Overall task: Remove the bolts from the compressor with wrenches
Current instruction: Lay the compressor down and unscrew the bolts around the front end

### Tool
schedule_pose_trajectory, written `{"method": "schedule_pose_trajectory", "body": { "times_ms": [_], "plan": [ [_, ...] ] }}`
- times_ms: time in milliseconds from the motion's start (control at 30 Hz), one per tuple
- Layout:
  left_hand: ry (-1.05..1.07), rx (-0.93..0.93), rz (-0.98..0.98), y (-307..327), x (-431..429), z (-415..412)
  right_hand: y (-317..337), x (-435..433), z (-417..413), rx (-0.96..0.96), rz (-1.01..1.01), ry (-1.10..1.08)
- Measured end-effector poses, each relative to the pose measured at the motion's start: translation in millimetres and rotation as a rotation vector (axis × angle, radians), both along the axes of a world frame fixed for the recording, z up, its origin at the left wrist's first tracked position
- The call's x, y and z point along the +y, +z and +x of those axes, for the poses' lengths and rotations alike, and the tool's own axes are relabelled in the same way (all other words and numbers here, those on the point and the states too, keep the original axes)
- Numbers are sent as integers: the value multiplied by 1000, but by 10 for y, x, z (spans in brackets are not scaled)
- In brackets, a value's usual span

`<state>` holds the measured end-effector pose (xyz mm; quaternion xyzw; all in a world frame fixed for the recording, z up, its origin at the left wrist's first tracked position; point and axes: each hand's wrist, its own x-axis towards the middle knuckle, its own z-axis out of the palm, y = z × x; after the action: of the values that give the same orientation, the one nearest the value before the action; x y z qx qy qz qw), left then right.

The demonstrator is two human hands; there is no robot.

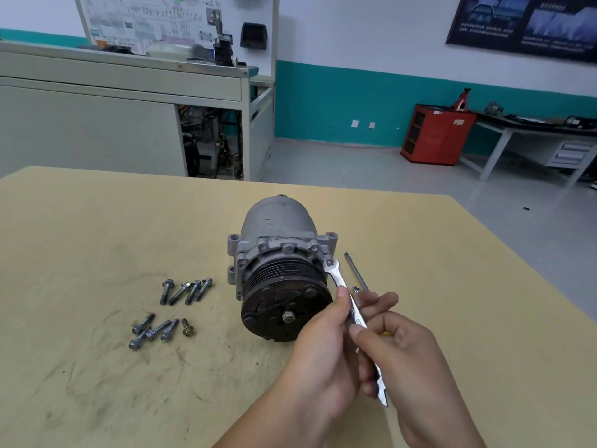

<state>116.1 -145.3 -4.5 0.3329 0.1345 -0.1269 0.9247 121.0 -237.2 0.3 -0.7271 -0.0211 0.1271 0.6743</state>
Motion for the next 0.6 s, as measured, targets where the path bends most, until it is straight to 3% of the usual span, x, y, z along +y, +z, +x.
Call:
{"method": "schedule_pose_trajectory", "body": {
  "times_ms": [167, 600],
  "plan": [
    [35, -29, -25, 2, 31, -7, 73, -9, -22, 59, 89, 84],
    [121, -83, 182, -102, -77, -28, -85, -127, 7, 209, 291, 104]
  ]
}}
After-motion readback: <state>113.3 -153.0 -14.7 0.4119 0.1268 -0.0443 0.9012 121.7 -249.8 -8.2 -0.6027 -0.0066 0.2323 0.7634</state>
